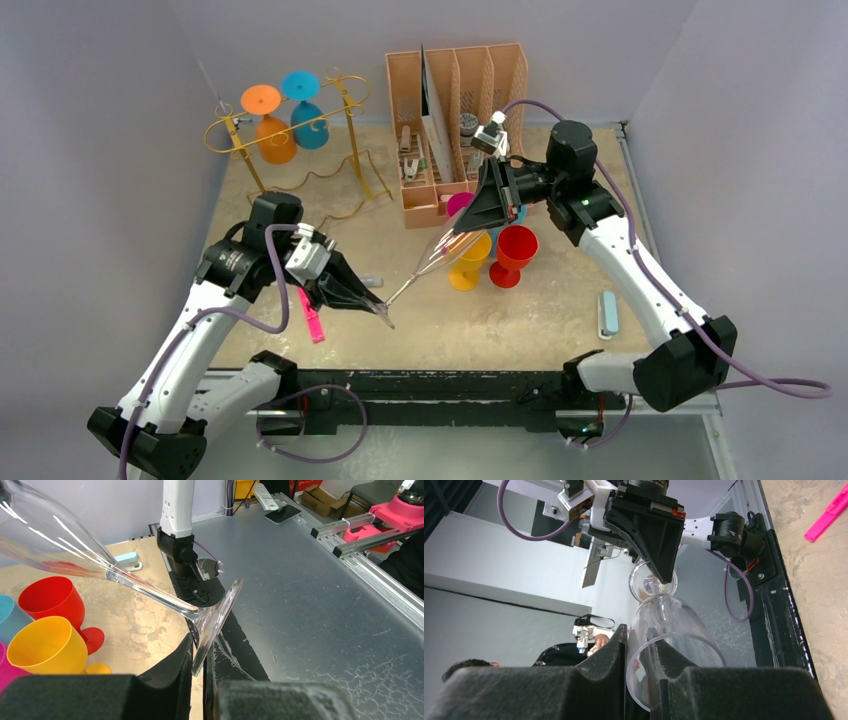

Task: Take the wine glass off the wine glass rack
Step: Place the wine glass at the center of the board.

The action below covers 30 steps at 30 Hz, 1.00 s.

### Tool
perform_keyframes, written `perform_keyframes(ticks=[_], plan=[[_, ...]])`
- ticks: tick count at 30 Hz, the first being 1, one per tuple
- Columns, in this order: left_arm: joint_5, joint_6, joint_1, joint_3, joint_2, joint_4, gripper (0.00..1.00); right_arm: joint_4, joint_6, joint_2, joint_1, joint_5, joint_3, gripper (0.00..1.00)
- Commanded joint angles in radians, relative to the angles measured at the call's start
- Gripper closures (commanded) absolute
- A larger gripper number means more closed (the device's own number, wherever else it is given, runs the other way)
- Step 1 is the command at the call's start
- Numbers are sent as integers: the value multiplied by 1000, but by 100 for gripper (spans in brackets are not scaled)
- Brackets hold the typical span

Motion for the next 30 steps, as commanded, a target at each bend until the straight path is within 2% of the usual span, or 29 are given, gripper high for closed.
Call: perform_keyframes(ticks=[1, 13, 25, 28, 30], plan=[[-46, -28, 13, 38, 6, 26, 93, 49, -14, -36, 18, -5, -4, 100], [-63, -43, 13, 43, 0, 30, 86, 46, -31, -39, 23, 2, -7, 100], [-113, -62, 13, 40, -29, 38, 62, -6, -77, -44, 23, 26, -9, 100], [-122, -70, 13, 40, -32, 44, 50, -38, -103, -40, 25, 31, -1, 100], [-129, -75, 13, 41, -35, 44, 47, -62, -123, -40, 25, 33, 3, 100]])
